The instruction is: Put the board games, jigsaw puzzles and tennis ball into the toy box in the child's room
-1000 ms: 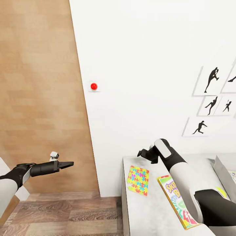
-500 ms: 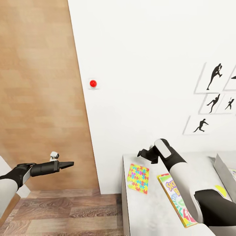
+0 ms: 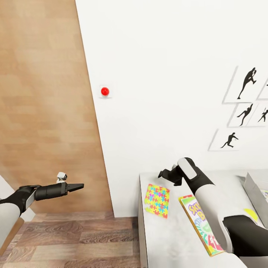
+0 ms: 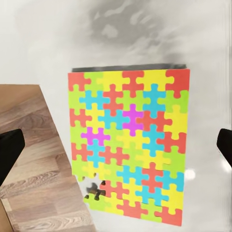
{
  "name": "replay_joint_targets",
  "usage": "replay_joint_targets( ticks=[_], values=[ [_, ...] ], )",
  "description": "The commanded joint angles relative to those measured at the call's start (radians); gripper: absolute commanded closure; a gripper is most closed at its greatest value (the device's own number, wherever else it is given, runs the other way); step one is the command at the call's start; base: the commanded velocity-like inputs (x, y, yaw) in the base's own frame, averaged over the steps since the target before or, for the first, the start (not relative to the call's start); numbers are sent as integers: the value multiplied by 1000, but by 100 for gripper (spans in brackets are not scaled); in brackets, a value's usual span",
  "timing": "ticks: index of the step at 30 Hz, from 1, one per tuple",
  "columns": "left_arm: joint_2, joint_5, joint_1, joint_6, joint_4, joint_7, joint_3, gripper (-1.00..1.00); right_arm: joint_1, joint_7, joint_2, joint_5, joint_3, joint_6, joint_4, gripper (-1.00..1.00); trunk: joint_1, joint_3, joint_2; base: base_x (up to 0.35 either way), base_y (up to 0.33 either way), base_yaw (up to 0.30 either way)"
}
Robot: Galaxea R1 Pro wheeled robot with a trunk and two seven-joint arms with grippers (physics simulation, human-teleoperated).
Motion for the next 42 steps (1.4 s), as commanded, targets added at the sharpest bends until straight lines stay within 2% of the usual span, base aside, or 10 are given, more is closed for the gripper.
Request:
replay_joint_targets(
  ticks=[1,7,12,17,31,42],
  values=[
    [0,-3,-1,11,0,-4,2,-100,-1,-8,-5,-11,7,1,-1,-100,1,-4,-2,0,0,0],
    [0,-4,-1,11,0,-4,2,-100,-1,13,-39,-13,5,2,-3,-100,1,-13,-2,0,0,0],
    [0,-4,-1,11,0,-4,2,-100,-2,99,-74,-13,5,2,-9,-100,1,-21,-2,0,0,0],
    [0,-4,-1,11,0,-4,2,-100,-2,153,-89,-13,4,2,-11,-100,1,-30,-2,0,0,0],
    [0,-5,-1,11,0,-4,2,-100,-5,174,-99,-13,4,2,-14,-100,1,-52,-2,0,0,0],
    [-1,-4,-1,11,0,-4,2,-100,-6,175,-91,-13,6,2,-14,-100,1,-70,-2,0,0,0]
  ],
)
